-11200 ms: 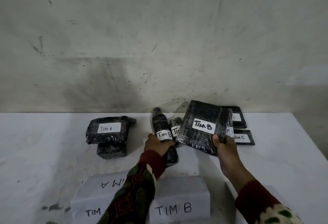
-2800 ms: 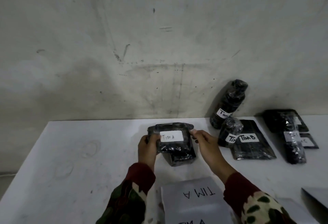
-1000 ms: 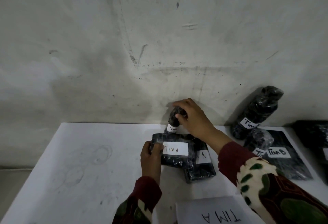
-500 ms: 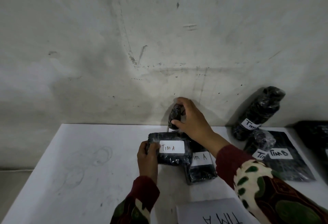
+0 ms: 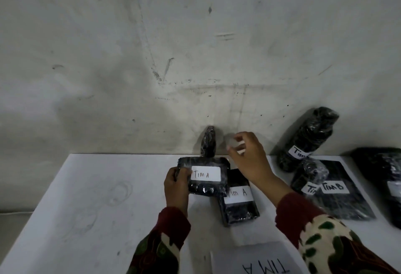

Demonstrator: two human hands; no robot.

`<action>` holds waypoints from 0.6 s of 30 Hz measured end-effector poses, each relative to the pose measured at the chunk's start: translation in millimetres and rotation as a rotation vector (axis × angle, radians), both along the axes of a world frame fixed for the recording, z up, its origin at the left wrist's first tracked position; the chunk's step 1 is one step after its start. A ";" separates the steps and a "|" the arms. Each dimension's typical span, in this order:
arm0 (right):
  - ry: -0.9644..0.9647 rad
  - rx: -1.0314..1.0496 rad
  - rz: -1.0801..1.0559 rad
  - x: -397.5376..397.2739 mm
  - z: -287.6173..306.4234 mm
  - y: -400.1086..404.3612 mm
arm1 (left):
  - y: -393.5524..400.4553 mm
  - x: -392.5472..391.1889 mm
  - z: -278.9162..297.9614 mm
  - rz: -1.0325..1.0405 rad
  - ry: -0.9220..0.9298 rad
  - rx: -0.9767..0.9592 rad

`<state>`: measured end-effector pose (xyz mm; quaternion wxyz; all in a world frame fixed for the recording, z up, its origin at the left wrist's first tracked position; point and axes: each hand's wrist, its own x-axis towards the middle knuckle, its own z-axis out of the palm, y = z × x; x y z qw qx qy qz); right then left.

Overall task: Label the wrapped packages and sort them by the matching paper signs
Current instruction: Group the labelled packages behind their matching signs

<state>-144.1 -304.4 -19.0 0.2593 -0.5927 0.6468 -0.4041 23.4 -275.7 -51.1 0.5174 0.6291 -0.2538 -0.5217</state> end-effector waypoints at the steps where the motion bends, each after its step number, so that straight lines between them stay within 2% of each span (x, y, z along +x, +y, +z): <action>1: 0.026 0.038 -0.025 -5.1 -0.1 3.5 | 0.7 0.2 0.4 0.004 0.003 -0.003; 5: -0.020 0.366 0.057 -20.9 -1.8 21.4 | 4.8 1.7 2.4 0.027 -0.002 -0.020; 7: -0.045 0.495 0.188 -24.9 -1.1 33.0 | 7.3 3.0 3.1 0.046 -0.002 -0.027; 9: 0.015 0.590 0.352 -27.7 -0.2 45.2 | 11.3 3.7 3.9 0.061 0.002 -0.024; 11: 0.181 0.635 0.472 -29.1 0.0 53.3 | 14.1 3.6 5.0 0.072 0.009 -0.021; 13: 0.356 0.636 0.492 -28.5 1.5 57.4 | 15.8 3.1 7.1 0.077 0.006 -0.025; 18: 0.426 0.533 0.431 -29.5 6.0 61.7 | 20.2 3.3 11.0 0.070 0.003 -0.046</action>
